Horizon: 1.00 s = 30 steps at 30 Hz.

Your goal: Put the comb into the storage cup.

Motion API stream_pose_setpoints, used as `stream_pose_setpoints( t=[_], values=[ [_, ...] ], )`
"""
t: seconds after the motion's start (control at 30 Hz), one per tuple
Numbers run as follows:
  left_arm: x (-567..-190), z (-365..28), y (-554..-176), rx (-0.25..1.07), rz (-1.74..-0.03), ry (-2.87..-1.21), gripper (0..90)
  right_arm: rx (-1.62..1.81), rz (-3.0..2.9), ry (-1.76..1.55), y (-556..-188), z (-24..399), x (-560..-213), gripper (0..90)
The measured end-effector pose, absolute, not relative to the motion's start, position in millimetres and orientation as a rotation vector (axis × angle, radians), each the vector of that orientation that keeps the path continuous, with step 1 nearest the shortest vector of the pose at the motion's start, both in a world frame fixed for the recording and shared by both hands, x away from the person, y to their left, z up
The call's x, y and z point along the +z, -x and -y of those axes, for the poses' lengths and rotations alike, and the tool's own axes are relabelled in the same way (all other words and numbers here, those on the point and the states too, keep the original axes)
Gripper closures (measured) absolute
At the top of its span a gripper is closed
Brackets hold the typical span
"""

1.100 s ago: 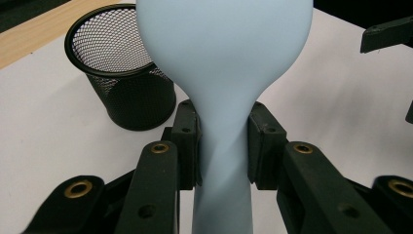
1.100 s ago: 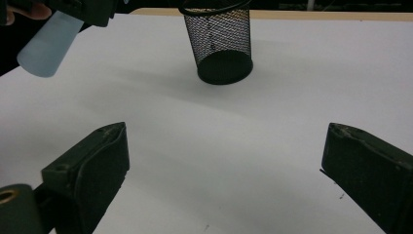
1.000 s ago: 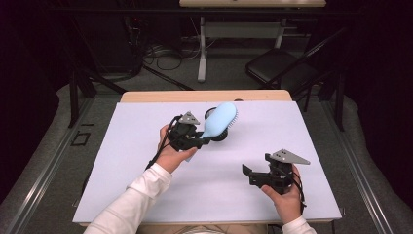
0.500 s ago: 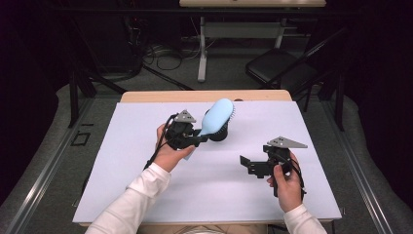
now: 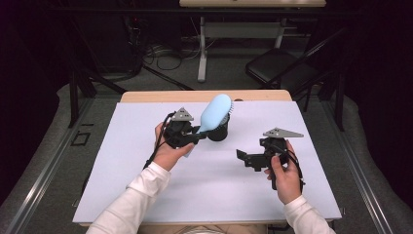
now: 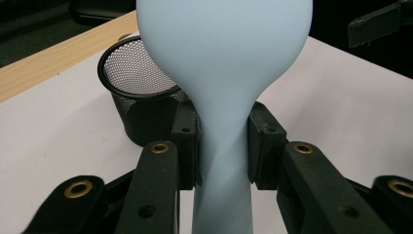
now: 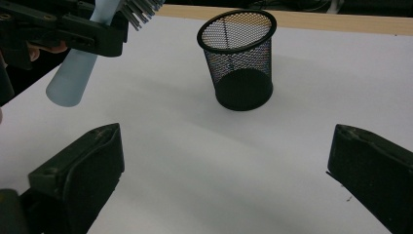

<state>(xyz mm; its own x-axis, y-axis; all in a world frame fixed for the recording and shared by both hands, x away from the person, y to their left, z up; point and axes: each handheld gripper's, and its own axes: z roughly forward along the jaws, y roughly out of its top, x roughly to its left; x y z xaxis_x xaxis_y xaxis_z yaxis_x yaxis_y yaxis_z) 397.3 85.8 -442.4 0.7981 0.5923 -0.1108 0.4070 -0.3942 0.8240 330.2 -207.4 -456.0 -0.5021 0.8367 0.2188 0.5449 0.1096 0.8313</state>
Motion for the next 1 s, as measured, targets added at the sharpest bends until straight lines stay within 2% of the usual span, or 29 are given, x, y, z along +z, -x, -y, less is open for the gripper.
stream_pose_setpoints(
  t=[1.0],
  values=[
    [-441.3,-82.1,-391.2,0.363,-0.704,-1.948,69.8,1.371,-2.114,-1.434,-363.9,202.0,-413.6,0.0]
  ],
)
